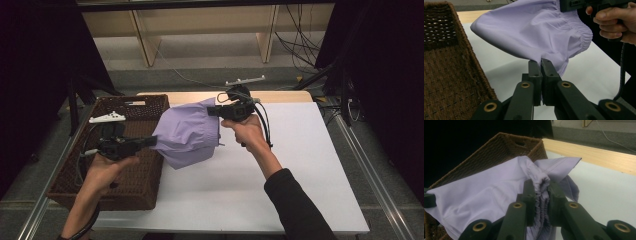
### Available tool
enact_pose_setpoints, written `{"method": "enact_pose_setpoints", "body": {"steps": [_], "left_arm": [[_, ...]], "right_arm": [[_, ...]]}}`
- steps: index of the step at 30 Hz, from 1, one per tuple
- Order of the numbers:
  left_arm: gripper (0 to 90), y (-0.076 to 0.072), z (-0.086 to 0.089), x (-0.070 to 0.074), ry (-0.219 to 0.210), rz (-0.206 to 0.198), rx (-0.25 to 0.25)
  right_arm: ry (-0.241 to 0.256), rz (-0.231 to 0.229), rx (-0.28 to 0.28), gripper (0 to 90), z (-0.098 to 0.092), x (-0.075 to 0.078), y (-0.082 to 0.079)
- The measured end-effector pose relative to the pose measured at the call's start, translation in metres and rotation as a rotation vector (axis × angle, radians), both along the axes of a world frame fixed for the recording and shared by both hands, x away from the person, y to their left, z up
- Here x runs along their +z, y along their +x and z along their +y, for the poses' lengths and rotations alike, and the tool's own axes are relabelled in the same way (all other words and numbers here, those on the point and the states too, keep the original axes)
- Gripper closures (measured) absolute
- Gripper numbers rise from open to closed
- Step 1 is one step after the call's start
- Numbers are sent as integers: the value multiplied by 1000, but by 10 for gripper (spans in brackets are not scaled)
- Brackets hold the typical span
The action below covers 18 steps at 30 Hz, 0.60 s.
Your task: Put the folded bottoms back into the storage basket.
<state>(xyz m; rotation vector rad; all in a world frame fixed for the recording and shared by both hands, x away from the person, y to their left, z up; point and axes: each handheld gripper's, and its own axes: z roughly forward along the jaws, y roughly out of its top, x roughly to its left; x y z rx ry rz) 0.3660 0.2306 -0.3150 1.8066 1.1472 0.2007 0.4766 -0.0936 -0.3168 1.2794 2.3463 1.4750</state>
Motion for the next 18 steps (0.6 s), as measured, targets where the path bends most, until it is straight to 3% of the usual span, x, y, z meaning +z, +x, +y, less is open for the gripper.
{"method": "enact_pose_setpoints", "body": {"steps": [18], "left_arm": [[875, 0, 22, 6, -10, -1, 19]], "right_arm": [[6, 12, 13, 799, 21, 2, 6]]}}
